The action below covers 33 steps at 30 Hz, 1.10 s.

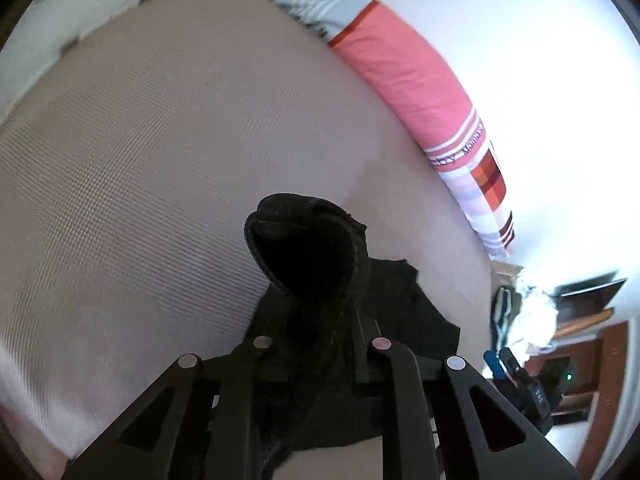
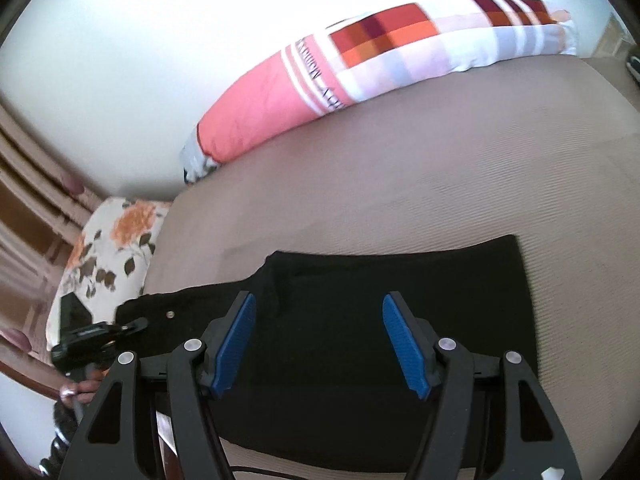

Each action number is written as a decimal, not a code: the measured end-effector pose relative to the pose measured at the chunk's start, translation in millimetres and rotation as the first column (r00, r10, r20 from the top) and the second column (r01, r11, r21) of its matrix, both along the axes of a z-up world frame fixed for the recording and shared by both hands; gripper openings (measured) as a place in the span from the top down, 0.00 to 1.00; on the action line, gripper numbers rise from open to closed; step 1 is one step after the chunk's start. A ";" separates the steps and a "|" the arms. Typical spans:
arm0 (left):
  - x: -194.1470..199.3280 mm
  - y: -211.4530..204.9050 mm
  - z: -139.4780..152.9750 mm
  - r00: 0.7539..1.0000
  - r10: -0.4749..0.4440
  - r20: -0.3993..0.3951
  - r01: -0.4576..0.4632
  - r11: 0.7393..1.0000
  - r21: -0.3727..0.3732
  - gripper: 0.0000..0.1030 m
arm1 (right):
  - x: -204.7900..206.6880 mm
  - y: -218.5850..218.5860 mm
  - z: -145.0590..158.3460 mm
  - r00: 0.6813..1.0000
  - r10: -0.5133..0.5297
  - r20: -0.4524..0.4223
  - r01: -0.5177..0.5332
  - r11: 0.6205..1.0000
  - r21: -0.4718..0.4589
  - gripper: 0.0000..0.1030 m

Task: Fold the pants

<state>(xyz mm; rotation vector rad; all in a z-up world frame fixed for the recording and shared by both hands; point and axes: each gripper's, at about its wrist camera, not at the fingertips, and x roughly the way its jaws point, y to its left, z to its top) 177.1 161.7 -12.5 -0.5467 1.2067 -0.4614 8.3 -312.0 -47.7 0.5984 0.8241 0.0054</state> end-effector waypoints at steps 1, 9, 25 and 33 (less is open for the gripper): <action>-5.8 -7.1 7.0 1.000 0.004 0.004 -0.004 1.000 0.003 0.85 | -4.1 -6.4 -0.5 1.000 -0.007 0.003 0.007 1.000 0.001 0.38; -35.3 -107.4 43.8 0.999 -0.021 0.041 0.021 1.000 0.013 0.87 | -42.8 -54.7 1.8 0.997 -0.064 0.049 0.063 0.998 0.029 0.38; -59.9 -304.1 -12.8 0.982 -0.188 0.020 0.185 0.977 0.111 0.87 | -109.0 -125.0 -13.1 0.974 -0.213 0.074 0.202 0.971 0.127 0.37; -67.3 -324.5 -40.6 0.969 -0.242 0.049 0.231 0.959 0.164 0.68 | -106.4 -131.7 -21.2 0.974 -0.220 0.056 0.210 0.967 0.145 0.37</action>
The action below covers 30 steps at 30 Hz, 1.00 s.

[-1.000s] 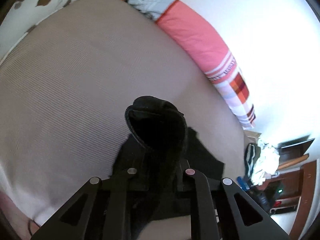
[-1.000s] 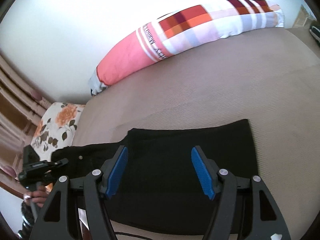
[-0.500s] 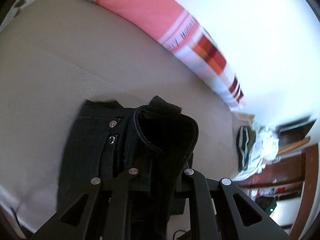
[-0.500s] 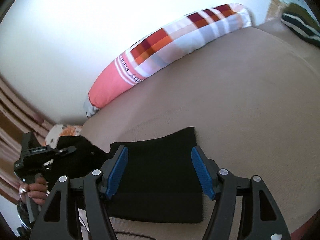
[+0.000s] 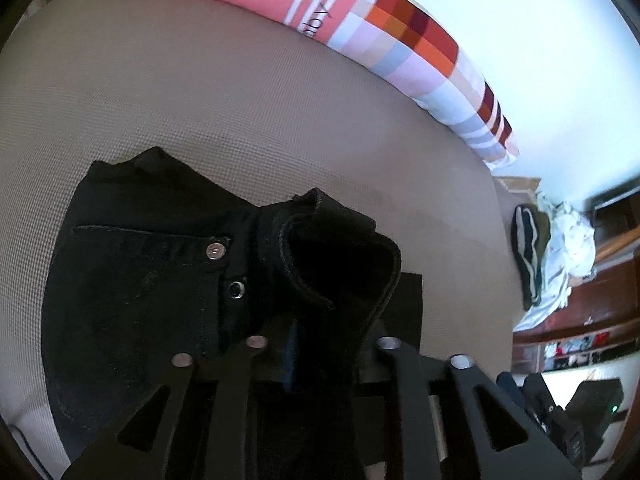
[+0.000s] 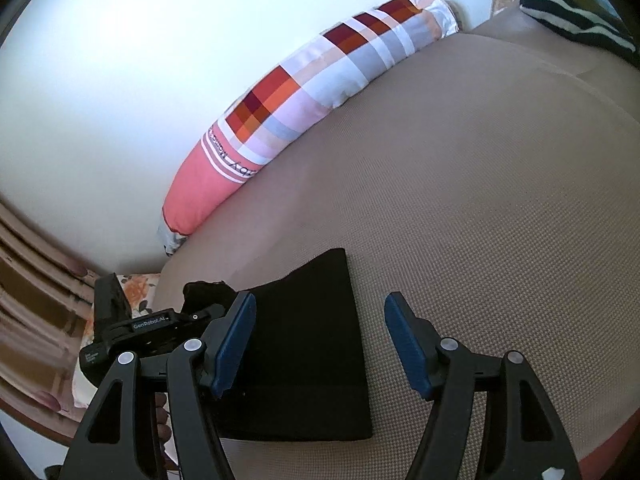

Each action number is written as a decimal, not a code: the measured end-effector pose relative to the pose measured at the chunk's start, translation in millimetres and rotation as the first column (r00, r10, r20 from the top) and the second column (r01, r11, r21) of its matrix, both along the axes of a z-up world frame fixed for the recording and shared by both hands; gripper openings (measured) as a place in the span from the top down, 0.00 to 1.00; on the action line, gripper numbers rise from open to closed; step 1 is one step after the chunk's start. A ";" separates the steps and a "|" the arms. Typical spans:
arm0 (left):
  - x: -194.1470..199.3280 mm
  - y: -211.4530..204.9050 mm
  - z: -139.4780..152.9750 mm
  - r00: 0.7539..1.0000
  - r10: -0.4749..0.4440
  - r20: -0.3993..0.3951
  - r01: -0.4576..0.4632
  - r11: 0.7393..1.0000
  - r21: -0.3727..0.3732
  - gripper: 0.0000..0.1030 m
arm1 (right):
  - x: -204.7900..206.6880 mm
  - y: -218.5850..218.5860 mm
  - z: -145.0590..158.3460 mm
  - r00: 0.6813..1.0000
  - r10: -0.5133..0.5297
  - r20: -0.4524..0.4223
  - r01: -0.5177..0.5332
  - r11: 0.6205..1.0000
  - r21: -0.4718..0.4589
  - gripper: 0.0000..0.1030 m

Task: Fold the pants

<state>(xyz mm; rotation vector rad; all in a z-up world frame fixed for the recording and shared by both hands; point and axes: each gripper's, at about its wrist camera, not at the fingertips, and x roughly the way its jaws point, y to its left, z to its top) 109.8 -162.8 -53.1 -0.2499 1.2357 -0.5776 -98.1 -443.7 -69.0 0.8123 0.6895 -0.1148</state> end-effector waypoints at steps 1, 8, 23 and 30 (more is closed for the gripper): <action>-1.6 -2.3 0.7 1.000 -0.015 0.000 0.015 1.000 -0.006 0.60 | 1.3 1.1 -1.6 1.000 0.005 -0.007 -0.005 1.000 0.001 0.37; -23.3 13.5 34.7 0.990 -0.082 0.118 0.089 0.994 -0.058 0.41 | 16.0 19.7 -9.4 0.994 0.090 -0.055 -0.090 0.996 -0.009 0.37; -12.5 145.6 -2.9 0.972 0.109 0.206 -0.156 0.961 0.227 0.39 | 104.5 61.7 -58.5 0.889 0.428 -0.163 -0.402 0.900 0.169 0.33; -13.4 148.7 -21.1 0.979 0.116 0.167 -0.152 0.963 0.222 0.39 | 129.2 67.5 -70.4 0.889 0.441 -0.125 -0.420 0.893 0.163 0.33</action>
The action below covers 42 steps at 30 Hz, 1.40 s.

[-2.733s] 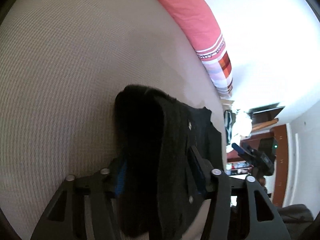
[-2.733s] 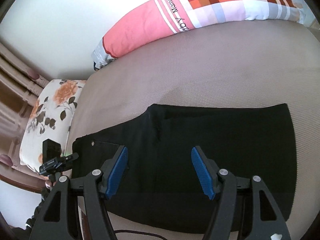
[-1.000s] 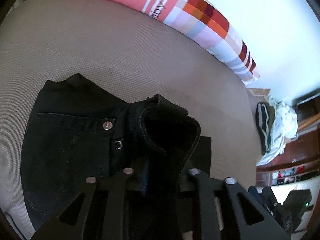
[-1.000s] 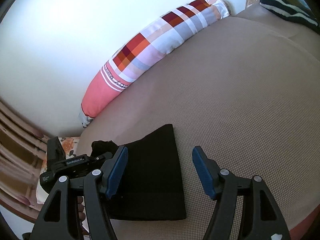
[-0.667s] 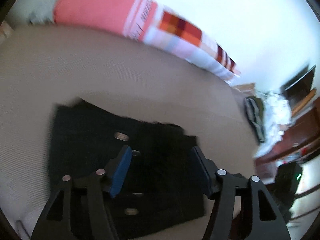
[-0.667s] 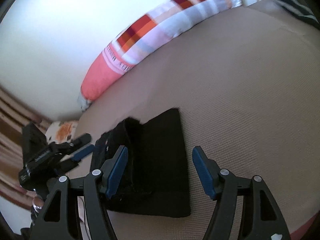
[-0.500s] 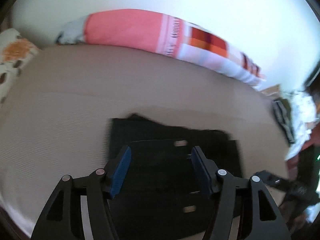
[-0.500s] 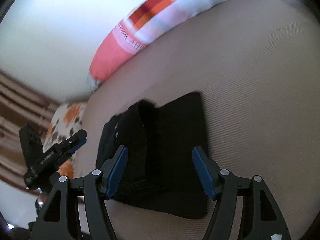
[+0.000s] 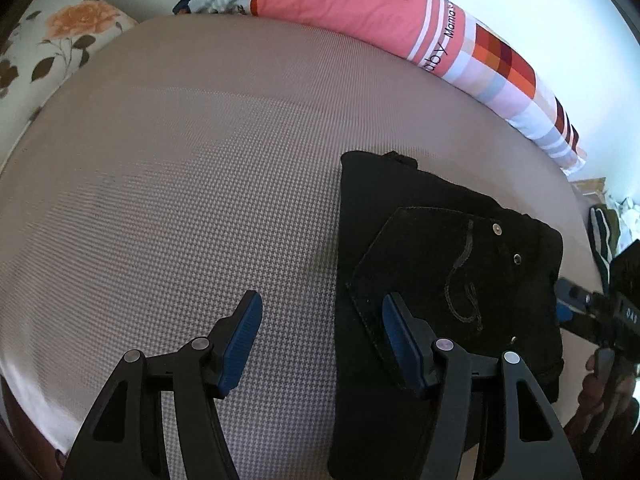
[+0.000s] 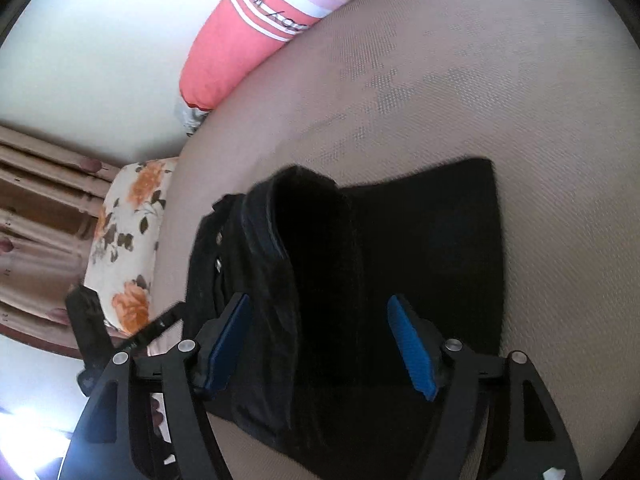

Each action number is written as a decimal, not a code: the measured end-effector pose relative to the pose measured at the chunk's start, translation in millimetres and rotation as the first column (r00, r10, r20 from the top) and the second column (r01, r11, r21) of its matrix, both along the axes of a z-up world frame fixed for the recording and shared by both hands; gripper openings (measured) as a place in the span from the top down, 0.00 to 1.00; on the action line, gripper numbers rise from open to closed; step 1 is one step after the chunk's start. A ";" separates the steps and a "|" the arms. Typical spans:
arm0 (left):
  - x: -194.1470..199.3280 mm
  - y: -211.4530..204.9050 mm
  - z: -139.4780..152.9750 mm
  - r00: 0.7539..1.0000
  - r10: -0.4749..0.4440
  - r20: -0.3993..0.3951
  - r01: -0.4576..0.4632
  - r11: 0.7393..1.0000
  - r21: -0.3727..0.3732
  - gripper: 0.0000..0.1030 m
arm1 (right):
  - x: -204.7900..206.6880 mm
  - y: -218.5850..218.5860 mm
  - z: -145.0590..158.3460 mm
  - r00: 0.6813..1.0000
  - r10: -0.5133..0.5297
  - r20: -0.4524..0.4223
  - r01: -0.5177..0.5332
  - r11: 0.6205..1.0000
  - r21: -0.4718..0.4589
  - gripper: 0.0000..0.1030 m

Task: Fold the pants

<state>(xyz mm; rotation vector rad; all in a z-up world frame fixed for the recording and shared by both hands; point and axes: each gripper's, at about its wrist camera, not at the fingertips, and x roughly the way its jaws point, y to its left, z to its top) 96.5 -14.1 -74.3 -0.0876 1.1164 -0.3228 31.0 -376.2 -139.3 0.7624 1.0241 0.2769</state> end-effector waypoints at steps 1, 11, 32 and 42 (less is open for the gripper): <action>0.8 -0.8 -1.4 1.000 -0.001 -0.003 0.001 1.000 0.000 0.38 | 4.5 1.5 -1.3 1.000 0.004 0.005 -0.004 1.000 0.011 0.33; 1.7 -12.6 5.9 0.999 -0.018 0.034 0.017 1.000 0.016 0.37 | 0.8 12.1 37.5 0.996 -0.038 0.081 0.038 0.999 -0.005 0.90; 4.9 -73.5 -11.5 0.987 -0.157 0.041 0.151 0.980 0.132 0.36 | -55.2 -40.1 18.0 0.971 -0.234 -0.044 0.222 0.957 -0.189 0.74; -43.6 -66.6 -11.1 0.972 -0.235 0.026 0.231 0.966 0.121 0.36 | -108.9 -20.6 31.1 0.980 -0.191 -0.057 0.178 0.967 -0.182 0.76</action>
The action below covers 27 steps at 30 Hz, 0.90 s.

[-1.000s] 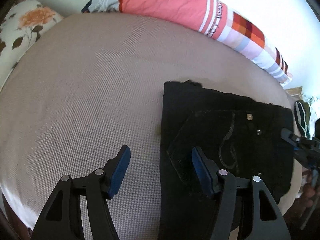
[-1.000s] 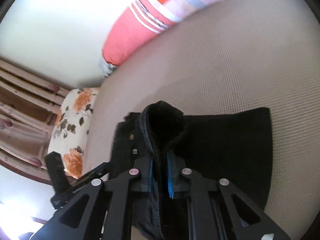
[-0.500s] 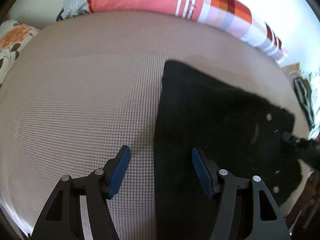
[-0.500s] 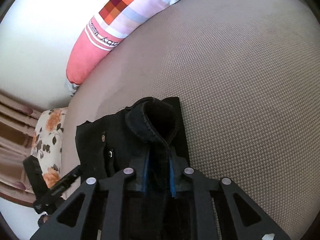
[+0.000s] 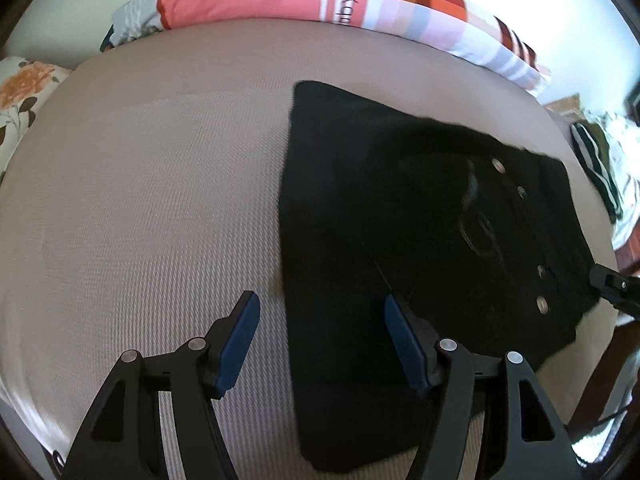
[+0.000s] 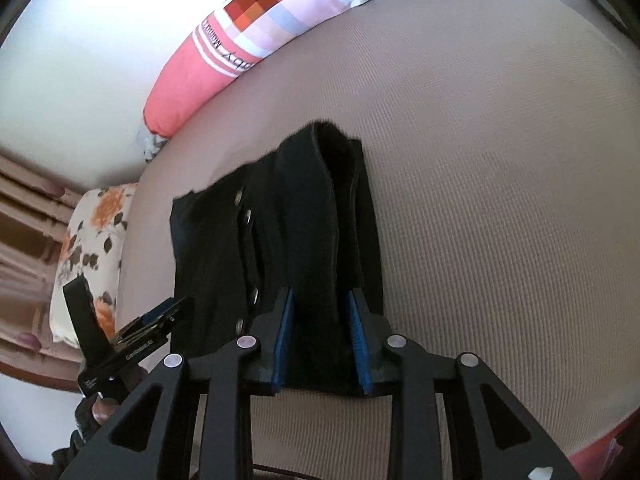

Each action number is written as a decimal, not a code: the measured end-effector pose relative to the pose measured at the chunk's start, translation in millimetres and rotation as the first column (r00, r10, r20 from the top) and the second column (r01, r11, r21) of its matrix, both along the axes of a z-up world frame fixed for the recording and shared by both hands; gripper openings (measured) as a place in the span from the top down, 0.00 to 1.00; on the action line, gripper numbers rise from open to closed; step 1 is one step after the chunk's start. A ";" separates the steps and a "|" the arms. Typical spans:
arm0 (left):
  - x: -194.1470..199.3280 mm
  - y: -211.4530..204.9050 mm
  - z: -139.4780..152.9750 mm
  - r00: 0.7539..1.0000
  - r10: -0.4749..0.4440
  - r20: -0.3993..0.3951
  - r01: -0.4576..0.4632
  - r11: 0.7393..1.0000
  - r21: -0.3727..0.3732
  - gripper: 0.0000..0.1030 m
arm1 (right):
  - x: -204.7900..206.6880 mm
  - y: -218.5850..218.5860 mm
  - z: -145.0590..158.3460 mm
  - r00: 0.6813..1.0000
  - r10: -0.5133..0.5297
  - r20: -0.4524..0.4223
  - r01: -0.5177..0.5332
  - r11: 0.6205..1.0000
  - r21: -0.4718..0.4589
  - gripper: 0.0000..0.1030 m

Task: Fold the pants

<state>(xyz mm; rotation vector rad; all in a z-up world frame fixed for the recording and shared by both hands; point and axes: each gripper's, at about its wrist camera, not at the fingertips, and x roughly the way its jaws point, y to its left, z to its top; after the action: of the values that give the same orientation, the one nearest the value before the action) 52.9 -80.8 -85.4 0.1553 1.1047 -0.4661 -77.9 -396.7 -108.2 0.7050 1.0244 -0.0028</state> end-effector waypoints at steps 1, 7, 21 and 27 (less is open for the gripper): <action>-3.7 -0.5 0.0 1.000 -0.006 0.003 0.006 1.000 0.003 0.36 | -2.5 1.8 0.1 1.000 0.003 0.003 -0.003 1.000 -0.009 0.76; -11.9 -1.7 1.0 1.000 -0.003 0.019 0.003 1.000 0.016 0.36 | -9.6 6.9 4.7 1.000 -0.015 0.008 0.015 0.998 -0.066 0.88; -29.2 -2.3 0.3 0.998 -0.040 0.041 0.037 0.998 0.054 0.36 | -27.9 20.2 13.1 1.000 -0.026 -0.011 0.023 0.986 -0.167 0.90; -27.5 -1.6 -5.3 0.999 -0.037 0.035 0.035 0.998 0.051 0.33 | -25.2 13.3 -7.0 0.998 -0.042 -0.051 0.034 0.989 -0.141 0.90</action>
<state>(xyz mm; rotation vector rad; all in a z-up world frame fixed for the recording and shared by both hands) 25.4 -82.3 -90.7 0.2271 1.0806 -0.4667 -103.1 -383.4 -115.2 0.5987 1.0511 -0.1263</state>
